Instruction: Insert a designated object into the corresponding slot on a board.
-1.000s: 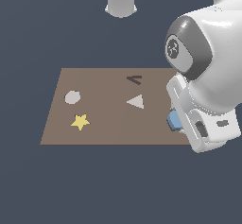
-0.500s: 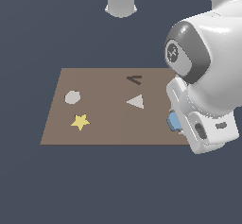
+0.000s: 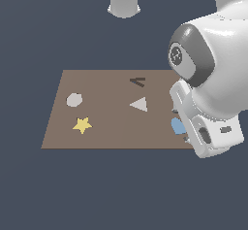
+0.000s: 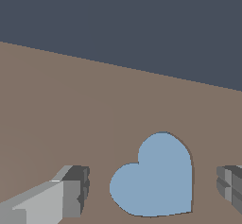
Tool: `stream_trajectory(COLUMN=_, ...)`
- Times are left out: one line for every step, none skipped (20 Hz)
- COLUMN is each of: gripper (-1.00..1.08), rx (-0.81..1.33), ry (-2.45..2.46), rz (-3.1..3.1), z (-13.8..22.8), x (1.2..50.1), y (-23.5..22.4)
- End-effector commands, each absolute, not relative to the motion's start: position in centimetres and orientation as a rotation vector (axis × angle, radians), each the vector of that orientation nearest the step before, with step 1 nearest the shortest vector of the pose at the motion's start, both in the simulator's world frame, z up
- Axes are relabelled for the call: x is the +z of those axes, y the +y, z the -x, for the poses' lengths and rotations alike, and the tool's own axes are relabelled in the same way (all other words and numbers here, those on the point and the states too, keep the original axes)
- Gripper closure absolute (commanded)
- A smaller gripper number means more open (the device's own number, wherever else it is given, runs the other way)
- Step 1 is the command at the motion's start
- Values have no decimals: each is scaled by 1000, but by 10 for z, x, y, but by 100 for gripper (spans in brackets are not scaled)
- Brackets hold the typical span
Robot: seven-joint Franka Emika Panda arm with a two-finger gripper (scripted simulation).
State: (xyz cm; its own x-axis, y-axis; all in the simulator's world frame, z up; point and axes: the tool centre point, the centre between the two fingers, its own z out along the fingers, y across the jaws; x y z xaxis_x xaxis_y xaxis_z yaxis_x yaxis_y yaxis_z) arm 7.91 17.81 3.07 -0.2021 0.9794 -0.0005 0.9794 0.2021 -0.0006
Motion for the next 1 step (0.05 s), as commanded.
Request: stream_trajectory(gripper=-92, rx=1, ry=-2436, rz=1984, z=-79, x=31, y=178)
